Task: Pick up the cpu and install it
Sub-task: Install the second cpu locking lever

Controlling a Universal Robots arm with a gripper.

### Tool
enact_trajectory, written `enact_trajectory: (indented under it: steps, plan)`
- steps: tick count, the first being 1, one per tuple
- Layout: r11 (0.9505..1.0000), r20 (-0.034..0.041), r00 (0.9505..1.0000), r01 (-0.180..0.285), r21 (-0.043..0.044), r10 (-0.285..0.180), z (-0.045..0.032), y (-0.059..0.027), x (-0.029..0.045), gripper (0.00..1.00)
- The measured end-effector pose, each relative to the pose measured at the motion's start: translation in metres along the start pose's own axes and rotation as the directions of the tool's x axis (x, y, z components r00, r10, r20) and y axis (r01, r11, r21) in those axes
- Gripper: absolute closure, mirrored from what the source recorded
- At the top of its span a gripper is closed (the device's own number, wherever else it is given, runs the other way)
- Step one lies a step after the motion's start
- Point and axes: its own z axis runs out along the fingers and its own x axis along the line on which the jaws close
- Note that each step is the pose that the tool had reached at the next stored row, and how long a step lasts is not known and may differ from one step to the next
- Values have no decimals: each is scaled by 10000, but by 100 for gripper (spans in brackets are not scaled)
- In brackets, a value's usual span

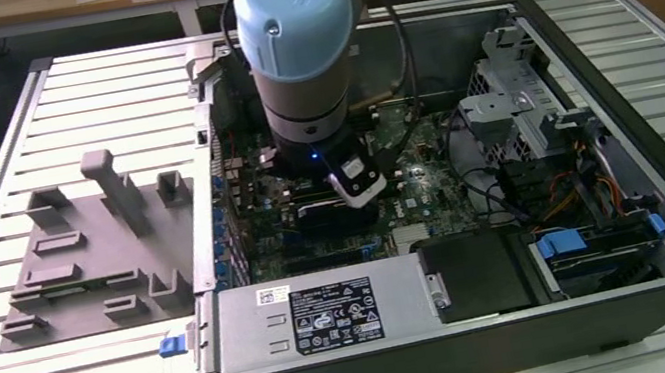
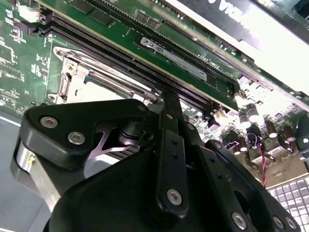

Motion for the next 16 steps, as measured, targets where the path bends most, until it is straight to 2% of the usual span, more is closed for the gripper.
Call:
enact_trajectory:
  steps: [16]
  plan:
    - [10000,20,10000,67,-15,-67,37,50,22,89]
